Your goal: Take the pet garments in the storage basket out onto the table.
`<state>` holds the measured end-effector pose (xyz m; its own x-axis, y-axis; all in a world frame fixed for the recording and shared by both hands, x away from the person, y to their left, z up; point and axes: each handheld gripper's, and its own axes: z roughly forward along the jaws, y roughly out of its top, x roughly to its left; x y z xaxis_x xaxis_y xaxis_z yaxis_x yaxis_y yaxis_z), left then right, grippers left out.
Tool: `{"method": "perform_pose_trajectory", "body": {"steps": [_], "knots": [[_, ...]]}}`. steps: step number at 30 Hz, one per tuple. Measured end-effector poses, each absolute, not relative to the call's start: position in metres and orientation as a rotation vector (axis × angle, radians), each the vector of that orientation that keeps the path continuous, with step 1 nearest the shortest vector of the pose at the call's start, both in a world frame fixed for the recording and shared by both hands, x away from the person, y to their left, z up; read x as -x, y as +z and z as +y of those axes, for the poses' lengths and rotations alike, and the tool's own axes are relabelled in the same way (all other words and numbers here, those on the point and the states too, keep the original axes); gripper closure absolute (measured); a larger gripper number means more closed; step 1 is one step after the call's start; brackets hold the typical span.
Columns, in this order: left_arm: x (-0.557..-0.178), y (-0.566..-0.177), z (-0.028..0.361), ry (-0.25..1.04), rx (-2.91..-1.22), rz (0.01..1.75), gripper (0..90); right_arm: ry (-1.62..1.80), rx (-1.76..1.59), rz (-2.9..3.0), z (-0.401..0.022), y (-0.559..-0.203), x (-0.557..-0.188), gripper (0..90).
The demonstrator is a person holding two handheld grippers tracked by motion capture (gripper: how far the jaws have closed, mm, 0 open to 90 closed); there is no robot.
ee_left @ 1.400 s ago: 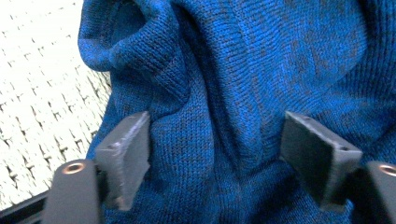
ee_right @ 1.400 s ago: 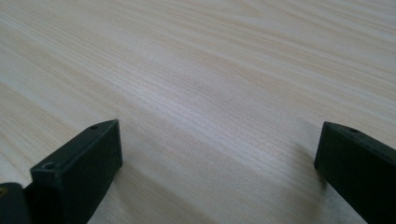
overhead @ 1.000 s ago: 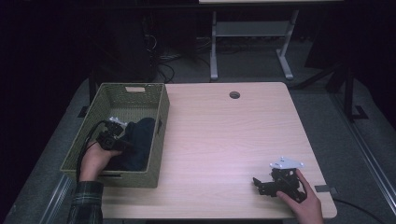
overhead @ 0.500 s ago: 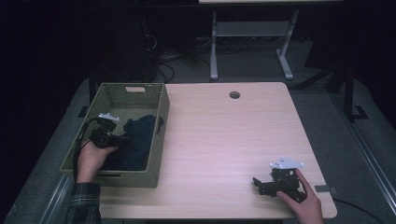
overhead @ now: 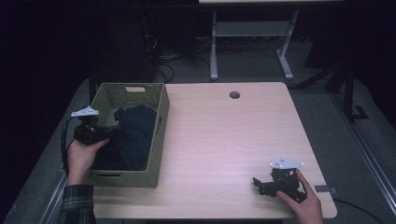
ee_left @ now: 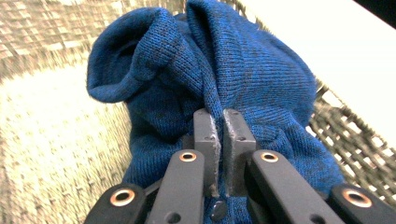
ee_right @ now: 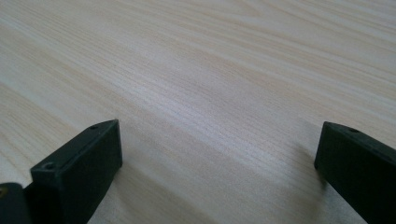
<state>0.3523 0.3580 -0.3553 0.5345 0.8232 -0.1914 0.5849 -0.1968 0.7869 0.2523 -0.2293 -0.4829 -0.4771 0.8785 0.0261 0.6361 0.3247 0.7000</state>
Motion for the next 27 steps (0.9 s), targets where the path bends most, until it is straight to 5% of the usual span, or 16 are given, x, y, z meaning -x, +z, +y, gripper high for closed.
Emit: {"method": "perform_pose_trajectory", "body": {"steps": [27], "knots": [[-0.348,-0.26,0.323,0.354,-1.785,0.856,86.0,0.934,-1.346,2.239,-0.229,-0.483,-0.252,0.4]]}}
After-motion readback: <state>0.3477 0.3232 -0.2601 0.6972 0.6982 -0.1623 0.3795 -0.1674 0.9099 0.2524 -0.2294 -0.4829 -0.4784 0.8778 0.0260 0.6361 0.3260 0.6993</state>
